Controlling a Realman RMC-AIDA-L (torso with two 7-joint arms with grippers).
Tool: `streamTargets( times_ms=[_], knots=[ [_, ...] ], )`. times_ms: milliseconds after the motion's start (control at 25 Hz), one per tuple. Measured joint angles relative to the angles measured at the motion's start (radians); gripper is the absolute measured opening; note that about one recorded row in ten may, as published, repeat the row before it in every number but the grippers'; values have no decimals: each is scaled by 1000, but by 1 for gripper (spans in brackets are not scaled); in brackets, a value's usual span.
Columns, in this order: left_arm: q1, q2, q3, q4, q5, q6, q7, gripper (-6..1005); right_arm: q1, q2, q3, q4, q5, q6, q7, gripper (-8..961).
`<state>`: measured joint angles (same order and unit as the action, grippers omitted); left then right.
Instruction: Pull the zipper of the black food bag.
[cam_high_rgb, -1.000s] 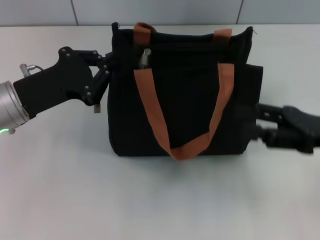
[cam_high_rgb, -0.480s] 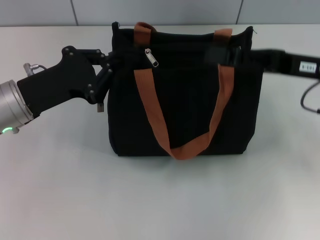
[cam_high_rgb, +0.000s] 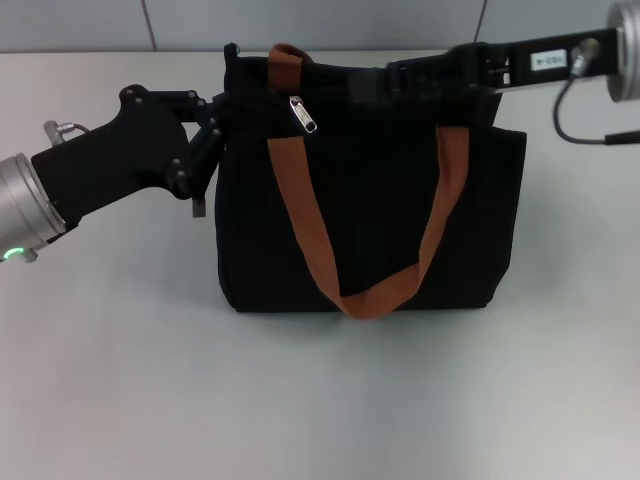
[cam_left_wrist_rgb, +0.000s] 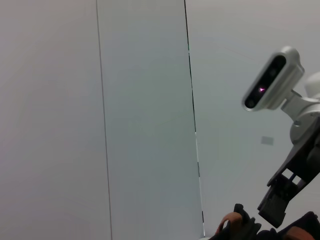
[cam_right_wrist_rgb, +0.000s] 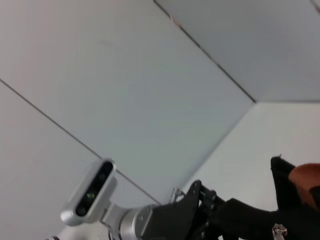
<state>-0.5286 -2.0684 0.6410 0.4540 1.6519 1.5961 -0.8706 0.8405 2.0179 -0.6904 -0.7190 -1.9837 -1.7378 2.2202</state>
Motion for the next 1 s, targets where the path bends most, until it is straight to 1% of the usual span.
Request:
streamTargets(
  times_ms=[80, 160, 360, 600, 800, 1000],
  knots=[
    [-1, -2, 1, 0, 0, -6, 0, 27, 31, -7, -50, -5, -1, 27, 47, 781],
    [-1, -2, 1, 0, 0, -6, -1, 27, 39, -9, -66, -5, -2, 39, 62, 765],
    [1, -2, 2, 0, -1, -1, -8, 27, 67, -13, -124, -8, -15, 90, 103, 585],
    [3, -2, 2, 0, -1, -1, -8, 27, 95, -8, -149, -5, -59, 139, 121, 455],
    [2, -1, 2, 0, -1, 1, -9, 27, 109, -4, -213, -5, -64, 179, 123, 347],
    [-2, -1, 2, 0, -1, 2, -10, 27, 119, 6, -284, -13, -67, 243, 132, 352]
  ],
)
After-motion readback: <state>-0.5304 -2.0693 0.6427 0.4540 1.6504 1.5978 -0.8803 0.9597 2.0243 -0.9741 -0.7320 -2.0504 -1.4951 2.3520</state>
